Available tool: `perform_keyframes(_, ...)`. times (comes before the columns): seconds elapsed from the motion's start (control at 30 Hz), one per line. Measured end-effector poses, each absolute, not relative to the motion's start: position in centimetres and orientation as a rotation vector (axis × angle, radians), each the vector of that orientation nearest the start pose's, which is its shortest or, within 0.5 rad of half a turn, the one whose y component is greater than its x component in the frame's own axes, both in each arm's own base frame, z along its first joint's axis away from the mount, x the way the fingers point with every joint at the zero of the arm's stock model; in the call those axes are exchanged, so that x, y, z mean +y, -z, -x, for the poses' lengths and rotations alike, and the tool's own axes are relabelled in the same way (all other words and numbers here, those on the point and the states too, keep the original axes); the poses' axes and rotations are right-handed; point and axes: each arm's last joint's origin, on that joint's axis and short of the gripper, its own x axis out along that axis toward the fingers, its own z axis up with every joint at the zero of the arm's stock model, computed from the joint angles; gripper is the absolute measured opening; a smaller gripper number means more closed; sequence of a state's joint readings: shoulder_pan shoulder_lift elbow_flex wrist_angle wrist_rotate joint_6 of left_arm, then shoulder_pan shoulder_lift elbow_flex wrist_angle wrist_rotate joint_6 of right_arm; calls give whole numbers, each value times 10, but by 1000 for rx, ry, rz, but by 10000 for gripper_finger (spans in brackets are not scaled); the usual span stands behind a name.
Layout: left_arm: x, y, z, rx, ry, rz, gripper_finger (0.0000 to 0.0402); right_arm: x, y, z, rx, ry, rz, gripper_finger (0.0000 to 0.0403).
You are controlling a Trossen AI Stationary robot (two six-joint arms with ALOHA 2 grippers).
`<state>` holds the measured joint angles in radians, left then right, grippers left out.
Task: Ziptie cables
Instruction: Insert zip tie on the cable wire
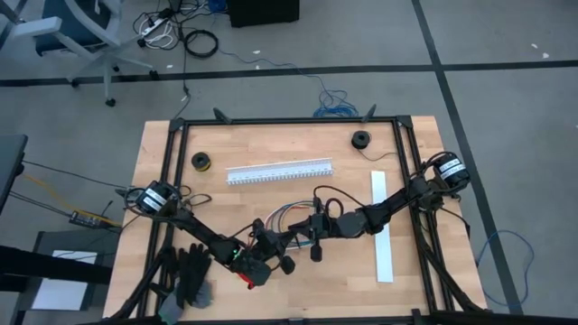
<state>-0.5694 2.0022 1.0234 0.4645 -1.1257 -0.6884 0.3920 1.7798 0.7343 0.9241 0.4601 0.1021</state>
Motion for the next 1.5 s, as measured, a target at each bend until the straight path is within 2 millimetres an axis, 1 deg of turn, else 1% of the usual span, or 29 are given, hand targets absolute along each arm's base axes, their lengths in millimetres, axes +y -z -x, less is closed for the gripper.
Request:
perform_keyframes(0.1, -187, -134, -340, 142, -624, 275, 1, 119, -171, -322, 88, 72, -43, 0)
perform_keyframes(0.23, -186, -134, -340, 146, -622, 272, 1, 119, -169, -322, 106, 76, -35, 0)
perform_keyframes(0.43, -186, -132, -339, 160, -615, 263, 0, 120, -167, -319, 123, 161, -6, 0)
perform_keyframes(0.53, -186, -132, -339, 168, -617, 253, 0, 123, -169, -314, 138, 232, 22, 0)
perform_keyframes(0.63, -186, -130, -338, 184, -610, 243, 0, 128, -174, -303, 150, 315, 76, 0)
perform_keyframes(0.7, -187, -129, -338, 209, -582, 225, 0, 130, -175, -293, 153, 302, 84, 0)
perform_keyframes(0.77, -188, -129, -339, 241, -530, 209, 0, 128, -173, -280, 160, 262, 65, 0)
perform_keyframes(0.87, -192, -129, -339, 283, -446, 193, 0, 121, -168, -260, 169, 192, -11, 0)
perform_keyframes(0.97, -197, -129, -338, 299, -393, 181, 0, 113, -164, -250, 187, 54, -86, 0)
perform_keyframes(1.07, -199, -130, -339, 310, -355, 156, 0, 109, -163, -252, 214, -114, -146, 0)
perform_keyframes(1.1, -199, -130, -339, 317, -342, 150, 0, 107, -162, -255, 222, -146, -151, 0)
perform_keyframes(1.23, -200, -129, -339, 330, -313, 153, 0, 107, -157, -268, 244, -193, -115, 0)
perform_keyframes(1.37, -205, -129, -336, 342, -277, 147, 0, 111, -154, -279, 256, -285, -62, 7)
perform_keyframes(1.5, -209, -129, -334, 350, -256, 131, 0, 109, -152, -283, 260, -290, -46, 22)
